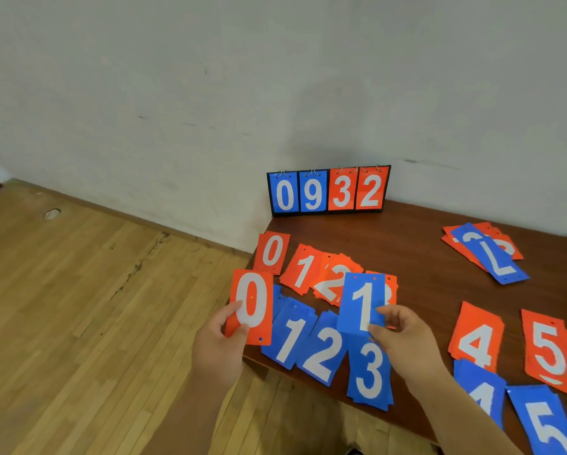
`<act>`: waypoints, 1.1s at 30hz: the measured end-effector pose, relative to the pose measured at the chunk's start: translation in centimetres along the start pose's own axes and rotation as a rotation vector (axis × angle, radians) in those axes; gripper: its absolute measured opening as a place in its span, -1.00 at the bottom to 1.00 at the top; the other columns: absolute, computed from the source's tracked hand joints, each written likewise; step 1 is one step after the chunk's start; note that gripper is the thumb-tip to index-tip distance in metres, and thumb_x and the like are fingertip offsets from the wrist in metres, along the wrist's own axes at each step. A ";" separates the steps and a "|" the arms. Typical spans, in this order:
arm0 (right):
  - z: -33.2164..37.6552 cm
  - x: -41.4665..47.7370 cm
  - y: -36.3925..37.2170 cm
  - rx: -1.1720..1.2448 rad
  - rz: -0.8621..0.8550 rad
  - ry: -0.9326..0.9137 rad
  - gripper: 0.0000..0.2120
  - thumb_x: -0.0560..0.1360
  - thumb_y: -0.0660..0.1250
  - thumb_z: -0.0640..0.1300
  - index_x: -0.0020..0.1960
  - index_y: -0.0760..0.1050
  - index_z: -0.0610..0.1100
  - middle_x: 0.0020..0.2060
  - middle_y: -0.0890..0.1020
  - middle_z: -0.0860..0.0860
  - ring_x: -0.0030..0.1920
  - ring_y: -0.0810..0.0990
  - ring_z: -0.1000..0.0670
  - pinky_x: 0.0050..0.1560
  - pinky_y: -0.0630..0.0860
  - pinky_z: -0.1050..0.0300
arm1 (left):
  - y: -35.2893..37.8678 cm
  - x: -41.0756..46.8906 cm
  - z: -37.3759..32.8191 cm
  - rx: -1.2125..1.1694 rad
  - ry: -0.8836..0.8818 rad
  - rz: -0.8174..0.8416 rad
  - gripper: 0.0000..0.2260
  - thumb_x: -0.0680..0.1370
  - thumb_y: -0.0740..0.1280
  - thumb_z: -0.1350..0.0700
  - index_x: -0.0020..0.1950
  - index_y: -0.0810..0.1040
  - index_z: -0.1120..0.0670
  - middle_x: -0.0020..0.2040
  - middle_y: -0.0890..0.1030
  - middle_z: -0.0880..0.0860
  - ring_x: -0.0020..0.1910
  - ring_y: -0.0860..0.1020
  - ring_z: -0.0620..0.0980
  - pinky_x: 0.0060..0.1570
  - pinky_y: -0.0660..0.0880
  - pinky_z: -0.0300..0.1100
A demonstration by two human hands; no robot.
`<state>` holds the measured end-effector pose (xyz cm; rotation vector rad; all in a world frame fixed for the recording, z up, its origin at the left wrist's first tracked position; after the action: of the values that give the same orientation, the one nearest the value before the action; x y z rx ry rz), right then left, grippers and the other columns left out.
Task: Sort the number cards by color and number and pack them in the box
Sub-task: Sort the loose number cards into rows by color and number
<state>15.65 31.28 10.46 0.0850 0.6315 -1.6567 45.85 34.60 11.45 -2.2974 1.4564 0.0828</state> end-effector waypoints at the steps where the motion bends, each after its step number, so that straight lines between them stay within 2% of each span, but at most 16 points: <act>1: 0.4 0.7 0.3 -0.008 0.023 0.015 -0.76 0.55 0.45 -0.18 0.13 0.52 0.08 0.06 0.59 0.12 -0.11 0.71 0.01 -0.16 0.70 -0.09 | 0.0 0.4 -0.2 -0.007 0.000 -0.016 -0.62 0.60 0.40 0.24 0.38 0.57 -0.06 0.23 0.63 -0.06 0.21 0.62 0.01 0.15 0.63 -0.03; 4: 1.1 2.8 1.1 -0.047 0.074 0.045 -0.73 0.54 0.46 -0.19 0.14 0.53 0.09 0.09 0.57 0.13 -0.15 0.72 -0.06 -0.18 0.71 -0.11 | 0.1 1.6 -0.1 -0.003 -0.004 -0.086 -0.64 0.59 0.39 0.25 0.34 0.60 -0.06 0.19 0.66 -0.07 0.17 0.64 -0.05 0.18 0.62 -0.05; 8: 1.3 4.6 2.0 -0.036 0.068 0.062 -0.71 0.53 0.47 -0.24 0.12 0.53 0.08 0.11 0.59 0.05 -0.14 0.72 0.03 -0.18 0.69 0.03 | 0.7 2.8 0.7 0.065 -0.024 -0.085 -0.63 0.57 0.38 0.27 0.33 0.62 -0.04 0.19 0.64 -0.12 0.12 0.62 -0.15 0.03 0.57 -0.31; 11: 1.6 6.2 3.0 -0.052 0.075 0.073 -0.70 0.52 0.47 -0.25 0.11 0.53 0.09 0.07 0.62 0.02 -0.18 0.73 0.05 -0.10 0.70 0.00 | 1.3 5.6 1.3 0.124 -0.047 -0.028 -0.63 0.58 0.38 0.26 0.36 0.60 -0.02 0.26 0.63 -0.07 0.16 0.61 -0.09 0.03 0.57 -0.31; 14: 2.0 7.5 4.8 -0.039 0.058 0.129 -0.70 0.52 0.48 -0.25 0.14 0.53 0.05 0.06 0.62 -0.01 -0.10 0.72 0.00 -0.05 0.70 -0.03 | 1.5 10.0 1.5 0.184 -0.045 0.043 -0.64 0.61 0.37 0.21 0.40 0.56 -0.04 0.29 0.61 -0.07 0.16 0.59 -0.11 -0.06 0.55 -0.40; 17: 2.8 8.2 6.9 -0.041 0.013 0.174 -0.72 0.54 0.45 -0.28 0.14 0.53 0.01 -0.01 0.59 -0.03 -0.12 0.72 -0.02 -0.08 0.67 0.00 | 1.8 15.0 1.1 0.232 -0.046 0.133 -0.65 0.63 0.37 0.12 0.41 0.52 -0.12 0.29 0.60 -0.09 0.15 0.58 -0.11 -0.08 0.62 -0.31; 20: 3.6 9.1 9.4 -0.050 -0.033 0.226 -0.78 0.56 0.42 -0.25 0.11 0.55 0.02 -0.09 0.58 -0.03 -0.17 0.72 -0.02 -0.10 0.67 -0.06 | 2.8 20.5 1.0 0.319 -0.001 0.209 -0.64 0.64 0.35 0.08 0.43 0.49 -0.16 0.33 0.59 -0.08 0.01 0.56 -0.25 -0.21 0.50 -0.43; 22: 3.8 9.5 10.9 -0.119 -0.078 0.245 -0.80 0.56 0.42 -0.20 0.10 0.55 0.06 -0.07 0.60 0.02 -0.15 0.68 -0.04 -0.18 0.67 0.00 | 3.8 23.6 0.9 0.415 0.038 0.277 -0.65 0.66 0.32 0.06 0.44 0.47 -0.17 0.39 0.55 -0.07 -0.04 0.51 -0.33 -0.24 0.41 -0.47; 24: 3.9 9.3 12.1 -0.165 -0.108 0.257 -0.81 0.56 0.42 -0.17 0.09 0.55 0.08 -0.07 0.61 0.06 -0.16 0.63 0.01 -0.30 0.55 0.18 | 4.9 25.7 0.6 0.454 0.057 0.336 -0.66 0.67 0.30 0.07 0.45 0.47 -0.15 0.43 0.51 -0.04 0.19 0.55 -0.18 -0.14 0.46 -0.42; 25: 3.6 9.0 12.6 -0.168 -0.113 0.264 -0.82 0.56 0.42 -0.17 0.08 0.56 0.08 -0.08 0.62 0.08 -0.17 0.62 0.03 -0.31 0.49 0.23 | 5.5 26.6 0.6 0.454 0.072 0.356 -0.65 0.67 0.30 0.09 0.45 0.47 -0.12 0.43 0.50 -0.03 0.31 0.52 -0.08 -0.01 0.52 -0.34; 27: 2.9 8.1 13.6 -0.175 -0.093 0.297 -0.83 0.55 0.44 -0.15 0.02 0.58 0.12 -0.10 0.64 0.11 -0.15 0.62 0.04 -0.26 0.47 0.27 | 7.0 28.1 0.5 0.481 0.118 0.398 -0.64 0.67 0.31 0.10 0.46 0.47 -0.08 0.44 0.51 0.00 0.38 0.49 0.01 0.25 0.54 -0.10; 28: 2.5 7.6 14.2 -0.184 -0.079 0.317 -0.83 0.54 0.45 -0.15 0.00 0.58 0.13 -0.10 0.64 0.13 -0.11 0.63 0.06 -0.22 0.47 0.28 | 7.7 28.7 0.7 0.496 0.138 0.420 -0.64 0.66 0.31 0.10 0.47 0.47 -0.07 0.43 0.51 0.01 0.38 0.49 0.03 0.30 0.52 -0.04; 30: 1.3 6.6 15.3 -0.202 -0.047 0.355 -0.82 0.53 0.46 -0.15 -0.01 0.58 0.14 -0.09 0.65 0.16 -0.05 0.63 0.11 -0.13 0.49 0.30 | 8.9 29.5 1.4 0.536 0.163 0.463 -0.66 0.66 0.31 0.11 0.45 0.48 -0.05 0.42 0.52 0.02 0.36 0.51 0.04 0.26 0.53 -0.08; 33: -0.5 5.4 16.8 -0.267 0.009 0.408 -0.80 0.52 0.47 -0.13 -0.02 0.55 0.17 -0.08 0.64 0.18 -0.03 0.62 0.16 -0.06 0.52 0.32 | 9.9 30.0 2.8 0.624 0.175 0.502 -0.72 0.67 0.30 0.12 0.38 0.50 -0.05 0.38 0.52 0.03 0.32 0.53 0.06 0.08 0.56 -0.16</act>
<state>30.13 25.83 1.95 0.2355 1.1539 -1.5418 51.16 6.45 -2.26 -1.4461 1.7999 -0.3829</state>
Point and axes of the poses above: each hand's wrist, its own x-axis towards the middle knuckle, its own y-axis out of the palm, z = x × y, the point moved 1 cm from there along x, towards the middle knuckle
